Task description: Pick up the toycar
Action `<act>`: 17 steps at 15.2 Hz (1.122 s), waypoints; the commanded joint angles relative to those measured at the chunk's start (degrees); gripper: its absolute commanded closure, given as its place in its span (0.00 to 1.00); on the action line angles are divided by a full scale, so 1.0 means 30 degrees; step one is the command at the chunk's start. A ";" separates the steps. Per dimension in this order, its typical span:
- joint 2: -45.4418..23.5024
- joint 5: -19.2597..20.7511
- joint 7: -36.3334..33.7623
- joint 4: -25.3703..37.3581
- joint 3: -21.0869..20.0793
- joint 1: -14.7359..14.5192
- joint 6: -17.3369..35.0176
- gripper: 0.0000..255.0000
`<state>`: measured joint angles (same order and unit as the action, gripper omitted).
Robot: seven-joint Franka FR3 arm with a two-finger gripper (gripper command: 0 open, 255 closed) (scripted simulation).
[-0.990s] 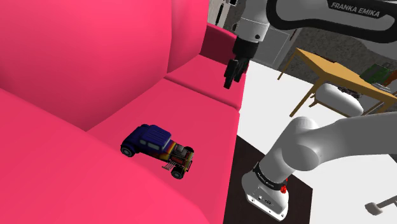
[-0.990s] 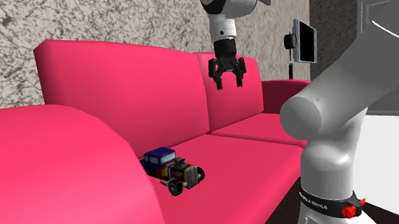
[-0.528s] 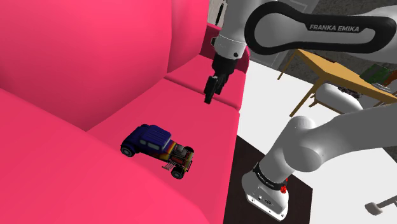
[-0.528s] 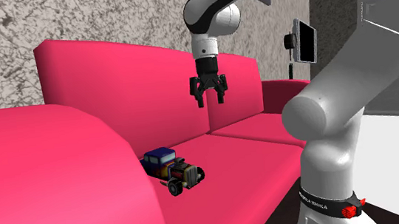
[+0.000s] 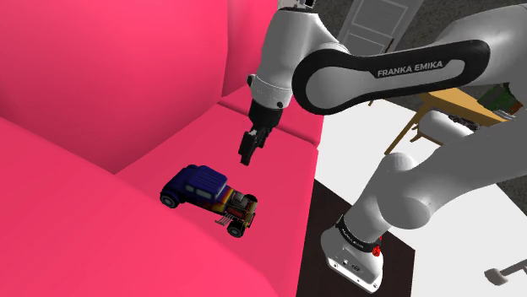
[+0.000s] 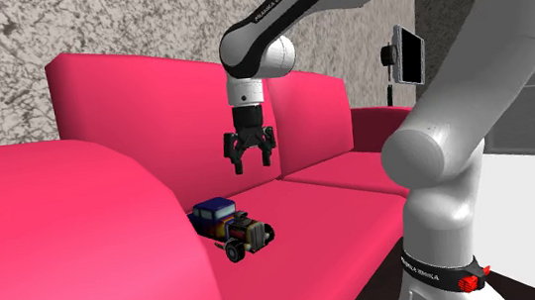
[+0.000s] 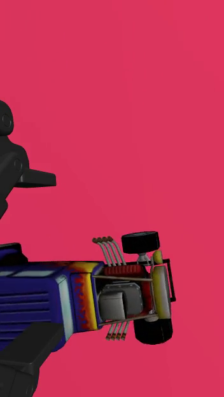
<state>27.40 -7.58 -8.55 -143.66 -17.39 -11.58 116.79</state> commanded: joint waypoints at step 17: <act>-0.5453 0.1032 -0.2036 -0.0232 -0.2743 -0.0578 0.6323 1.00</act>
<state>11.19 -4.53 -14.62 -144.26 -25.60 -13.33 135.54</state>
